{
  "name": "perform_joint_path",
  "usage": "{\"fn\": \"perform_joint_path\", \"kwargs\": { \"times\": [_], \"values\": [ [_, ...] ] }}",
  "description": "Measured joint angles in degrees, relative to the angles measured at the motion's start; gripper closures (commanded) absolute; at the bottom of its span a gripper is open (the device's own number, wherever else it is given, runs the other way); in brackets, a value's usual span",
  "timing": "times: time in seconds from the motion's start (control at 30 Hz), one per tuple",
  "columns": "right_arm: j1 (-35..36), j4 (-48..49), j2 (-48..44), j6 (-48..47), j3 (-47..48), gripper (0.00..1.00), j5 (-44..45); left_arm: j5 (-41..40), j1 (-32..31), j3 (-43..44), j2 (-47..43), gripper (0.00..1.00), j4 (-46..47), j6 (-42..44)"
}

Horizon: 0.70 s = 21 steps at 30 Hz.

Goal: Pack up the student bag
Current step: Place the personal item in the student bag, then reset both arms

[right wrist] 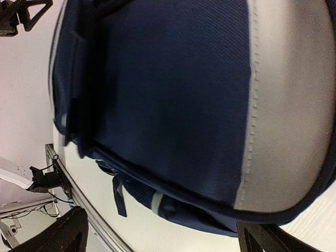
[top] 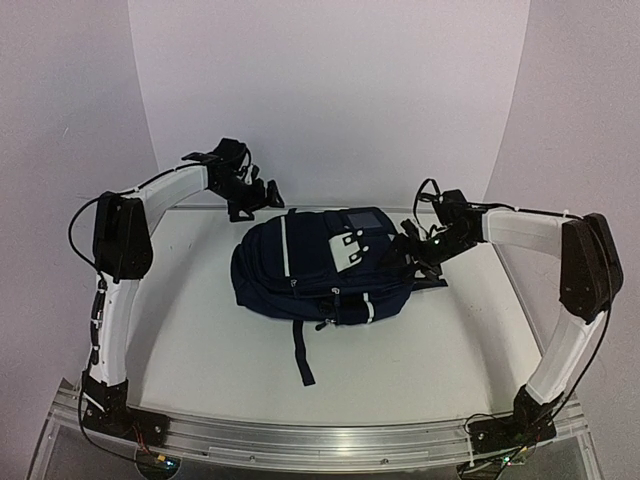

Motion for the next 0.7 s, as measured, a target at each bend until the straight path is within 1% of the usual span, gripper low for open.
{"fn": "perform_joint_path", "kwargs": {
  "times": [0.13, 0.2, 0.27, 0.37, 0.43, 0.47, 0.57, 0.7],
  "values": [
    [-0.15, 0.31, 2.20, 0.53, -0.83, 0.03, 1.40, 1.79, -0.25, -1.42, 3.58, 0.01, -0.40, 2.44],
    [-0.28, -0.20, 4.51, 0.50, 0.65, 0.04, 1.87, 2.71, -0.86, -5.63, 2.59, 0.07, 1.50, 3.45],
    [-0.45, -1.72, 7.70, 0.35, 3.69, 0.04, 2.40, 2.54, -1.43, -12.24, -0.64, 0.13, 5.26, 4.08],
    [-1.57, -4.41, 12.06, -0.98, 10.00, 0.04, 2.81, 2.01, -1.83, -23.82, -8.34, 0.20, 9.64, 2.97],
    [-2.40, -4.84, 15.16, -2.52, 15.46, 0.04, 3.90, 0.98, -2.71, -32.34, -14.46, 0.25, 10.64, 1.62],
    [-3.06, -4.43, 17.28, -3.69, 18.89, 0.03, 4.15, 0.75, -3.48, -35.12, -16.66, 0.26, 10.38, 0.61],
    [-4.27, -2.72, 21.97, -5.43, 26.86, 0.02, 4.16, 0.31, -8.31, -45.33, -24.39, 0.23, 12.07, -2.98],
    [-4.88, -1.51, 25.48, -7.53, 34.24, 0.02, 4.16, 3.50, -17.66, -51.23, -29.89, 0.07, 12.14, -6.10]
  ]
}}
